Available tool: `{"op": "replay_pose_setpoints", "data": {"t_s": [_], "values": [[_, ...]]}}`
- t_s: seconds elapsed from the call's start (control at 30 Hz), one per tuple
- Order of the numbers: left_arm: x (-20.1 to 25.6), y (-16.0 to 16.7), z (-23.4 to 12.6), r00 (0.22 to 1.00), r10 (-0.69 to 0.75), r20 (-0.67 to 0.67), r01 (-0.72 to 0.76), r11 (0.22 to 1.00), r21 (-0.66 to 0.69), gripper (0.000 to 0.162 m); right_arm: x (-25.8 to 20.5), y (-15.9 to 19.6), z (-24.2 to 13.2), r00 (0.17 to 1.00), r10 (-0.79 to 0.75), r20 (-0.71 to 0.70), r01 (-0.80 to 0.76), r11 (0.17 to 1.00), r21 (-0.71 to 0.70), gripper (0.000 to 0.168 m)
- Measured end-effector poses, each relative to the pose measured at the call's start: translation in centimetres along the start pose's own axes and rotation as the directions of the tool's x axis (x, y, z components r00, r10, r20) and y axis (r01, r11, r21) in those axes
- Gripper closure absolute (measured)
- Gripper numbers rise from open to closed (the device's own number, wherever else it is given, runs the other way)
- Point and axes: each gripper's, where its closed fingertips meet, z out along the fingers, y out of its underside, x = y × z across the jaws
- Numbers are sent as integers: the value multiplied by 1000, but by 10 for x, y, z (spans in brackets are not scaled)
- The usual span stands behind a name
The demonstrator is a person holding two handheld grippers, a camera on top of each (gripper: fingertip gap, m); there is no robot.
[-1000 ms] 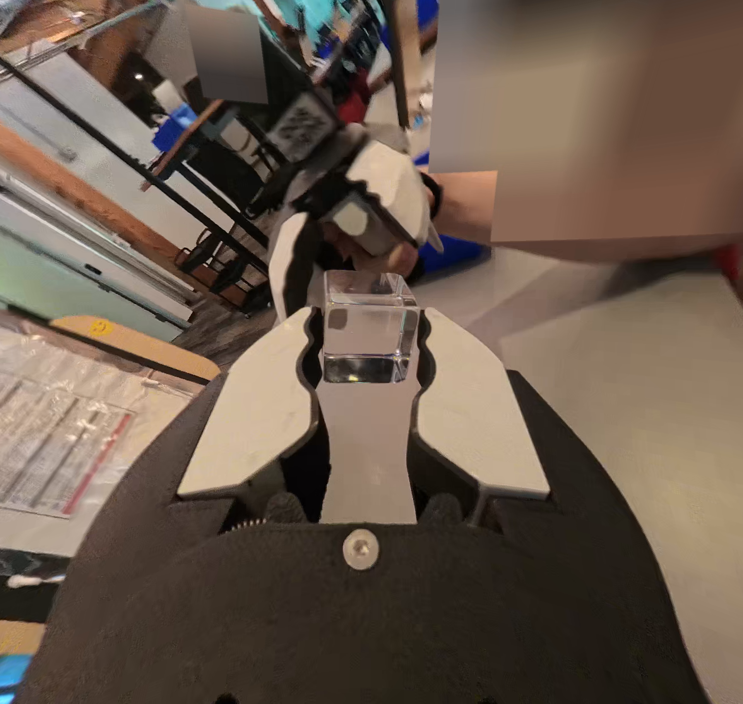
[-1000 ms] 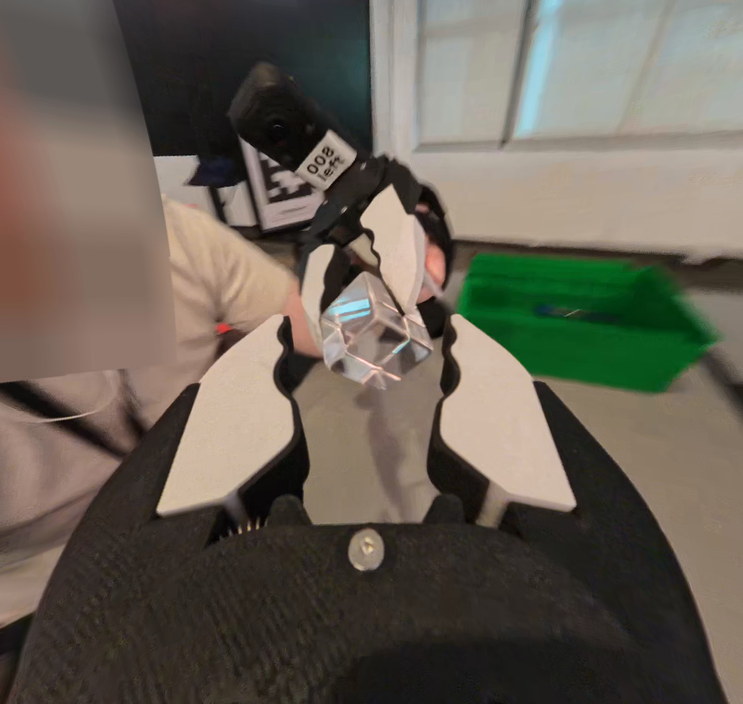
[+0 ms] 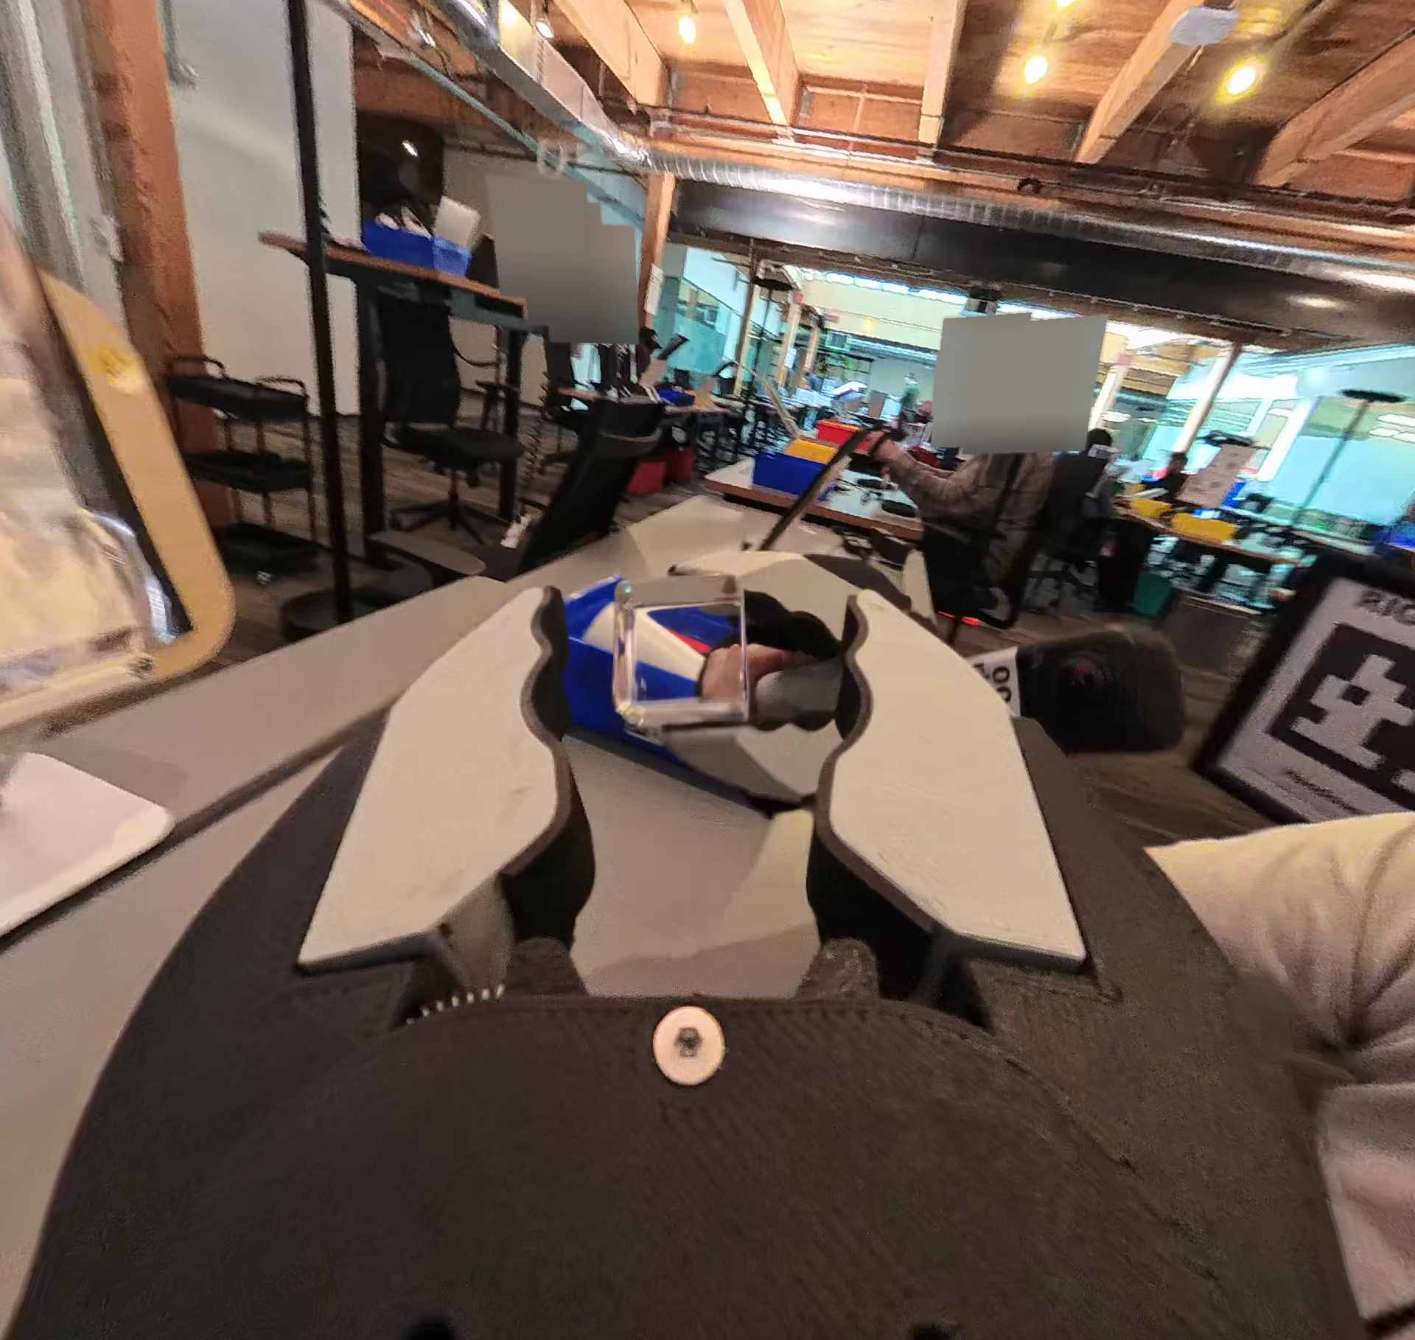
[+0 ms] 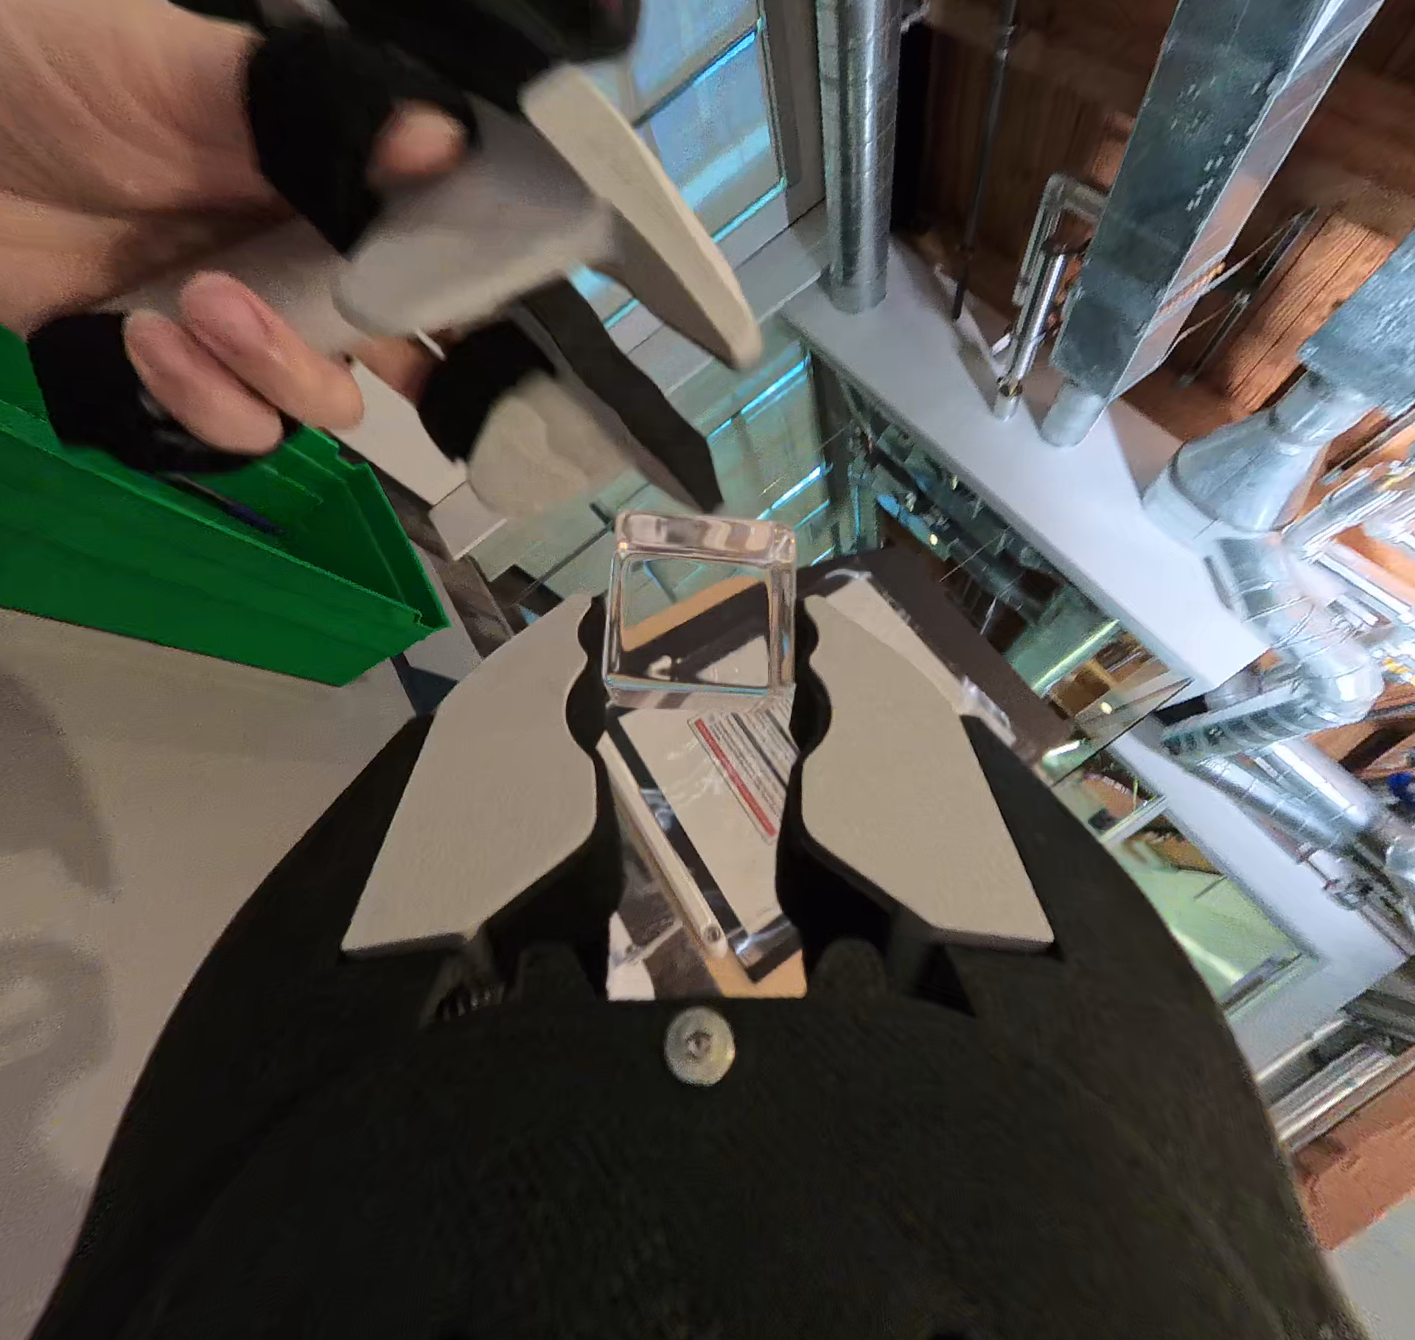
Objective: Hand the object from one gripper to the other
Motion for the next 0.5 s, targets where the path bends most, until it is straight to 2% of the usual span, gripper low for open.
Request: {"op": "replay_pose_setpoints", "data": {"t_s": [0.03,0.13,0.23,0.33,0.5], "values": [[-1,-7,-6,999,35,25,-36,999,18,94,10,6,-2,1000,14,0,-14,999,-32,122],[-2,-28,-26,990,106,91,-112,992,65,100,60,37,-21,995,97,-29,-101,973,-207,122],[0,-48,-44,981,137,135,-153,981,121,108,121,90,-71,950,280,-141,-313,854,-416,121],[1,-57,-56,972,168,167,-191,972,135,112,176,139,-141,855,370,-364,-513,710,-483,121],[2,-65,-66,959,200,201,-230,963,140,113,218,191,-240,714,330,-618,-681,532,-503,122]]}}
